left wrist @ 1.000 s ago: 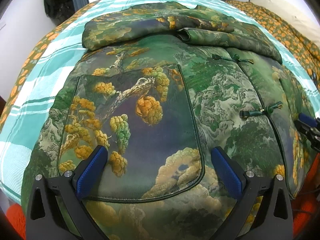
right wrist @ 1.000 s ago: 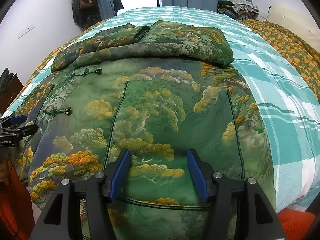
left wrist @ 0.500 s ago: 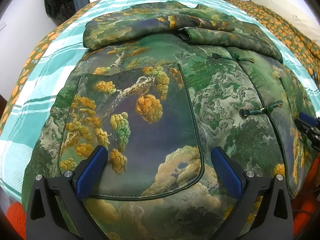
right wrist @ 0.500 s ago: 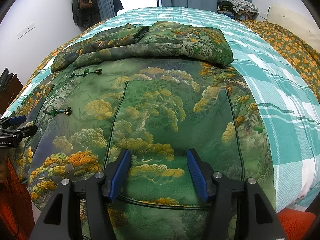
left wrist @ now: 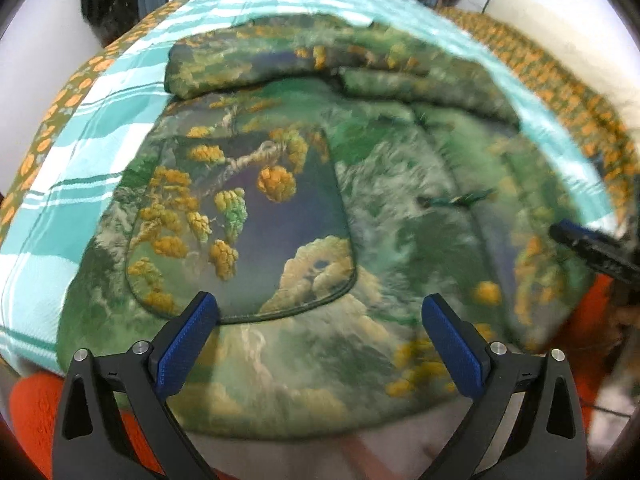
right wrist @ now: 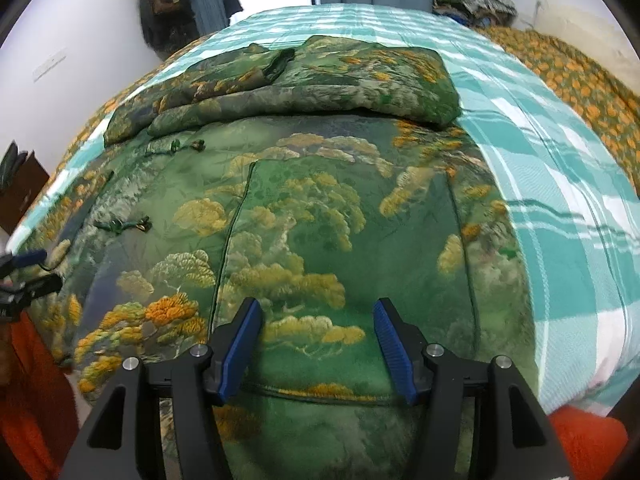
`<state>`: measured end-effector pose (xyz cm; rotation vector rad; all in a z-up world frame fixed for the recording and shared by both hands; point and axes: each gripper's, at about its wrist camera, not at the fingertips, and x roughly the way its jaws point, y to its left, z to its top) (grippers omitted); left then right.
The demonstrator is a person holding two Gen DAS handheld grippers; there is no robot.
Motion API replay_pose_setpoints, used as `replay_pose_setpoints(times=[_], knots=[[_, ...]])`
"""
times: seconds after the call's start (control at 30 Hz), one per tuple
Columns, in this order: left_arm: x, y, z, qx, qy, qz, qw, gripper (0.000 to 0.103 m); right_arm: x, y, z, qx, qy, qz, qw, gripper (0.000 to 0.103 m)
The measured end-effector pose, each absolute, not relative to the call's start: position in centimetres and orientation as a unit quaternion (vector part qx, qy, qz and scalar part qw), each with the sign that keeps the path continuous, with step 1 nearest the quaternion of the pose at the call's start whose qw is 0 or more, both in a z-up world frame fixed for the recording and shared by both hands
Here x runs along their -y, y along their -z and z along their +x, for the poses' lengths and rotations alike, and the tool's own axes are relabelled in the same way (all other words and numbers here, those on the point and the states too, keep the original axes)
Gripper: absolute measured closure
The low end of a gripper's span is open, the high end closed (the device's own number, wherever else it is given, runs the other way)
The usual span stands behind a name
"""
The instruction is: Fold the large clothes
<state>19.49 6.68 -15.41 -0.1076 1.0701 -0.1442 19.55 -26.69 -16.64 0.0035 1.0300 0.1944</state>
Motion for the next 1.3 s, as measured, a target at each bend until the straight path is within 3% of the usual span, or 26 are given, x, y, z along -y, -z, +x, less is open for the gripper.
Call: replay_pose_setpoints(times=[0.23, 0.9, 1.3], knots=[[-12.5, 11.8, 19.4, -0.47, 0.034, -0.133, 0.872, 0.001, 31.2, 13.4, 17.8, -0.451, -0.056, 0.058, 0.889, 0.043], [-20.9, 14.3, 19.0, -0.504, -0.036, -0.196, 0.841, 0.001, 41.1, 13.0, 17.5, -0.46, 0.037, 0.125, 0.878, 0.043], [-20.8, 17.7, 20.6, -0.53, 0.035, -0.247, 0.811, 0.001, 41.8, 14.9, 18.5, -0.526, -0.018, 0.132, 0.84, 0.043]])
